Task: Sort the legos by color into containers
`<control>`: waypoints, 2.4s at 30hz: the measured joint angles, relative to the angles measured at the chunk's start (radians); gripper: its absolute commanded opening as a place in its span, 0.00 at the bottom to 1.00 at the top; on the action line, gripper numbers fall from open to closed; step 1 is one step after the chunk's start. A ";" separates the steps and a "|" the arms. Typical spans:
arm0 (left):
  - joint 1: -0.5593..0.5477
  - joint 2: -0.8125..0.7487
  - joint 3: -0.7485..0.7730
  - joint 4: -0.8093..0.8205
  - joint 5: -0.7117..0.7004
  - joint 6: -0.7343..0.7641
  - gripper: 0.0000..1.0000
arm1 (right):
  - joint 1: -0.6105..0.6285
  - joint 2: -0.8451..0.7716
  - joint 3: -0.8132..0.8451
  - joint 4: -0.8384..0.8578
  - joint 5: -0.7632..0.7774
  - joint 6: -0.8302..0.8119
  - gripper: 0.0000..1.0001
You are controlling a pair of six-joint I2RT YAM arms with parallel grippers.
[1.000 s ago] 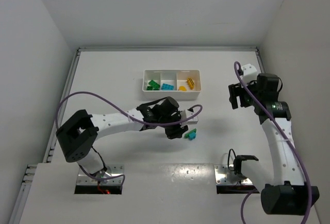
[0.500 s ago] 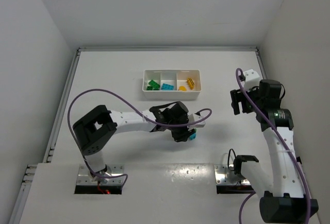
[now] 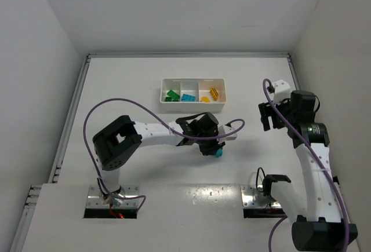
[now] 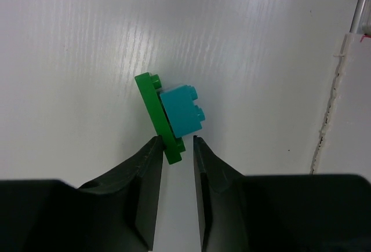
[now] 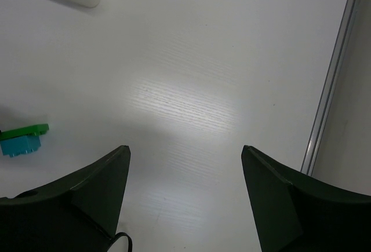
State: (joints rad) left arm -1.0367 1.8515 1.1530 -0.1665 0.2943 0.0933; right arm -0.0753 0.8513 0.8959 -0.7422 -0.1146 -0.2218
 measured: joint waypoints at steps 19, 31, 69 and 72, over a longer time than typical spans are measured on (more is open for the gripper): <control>-0.002 0.034 0.030 -0.003 0.015 0.029 0.05 | 0.000 0.025 -0.010 0.007 0.002 -0.007 0.78; 0.011 0.032 0.029 0.005 0.012 0.018 0.28 | 0.000 0.056 -0.010 0.006 -0.060 -0.005 0.78; 0.016 -0.051 -0.018 -0.113 0.083 0.031 0.54 | -0.008 0.074 -0.040 0.016 -0.099 -0.002 0.79; 0.004 -0.051 -0.018 -0.121 0.075 0.015 0.57 | -0.008 0.074 -0.042 0.016 -0.099 -0.002 0.79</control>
State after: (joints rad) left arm -1.0325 1.8004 1.1355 -0.2871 0.3691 0.1085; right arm -0.0830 0.9249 0.8539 -0.7258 -0.2138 -0.2241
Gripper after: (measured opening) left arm 0.560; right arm 0.788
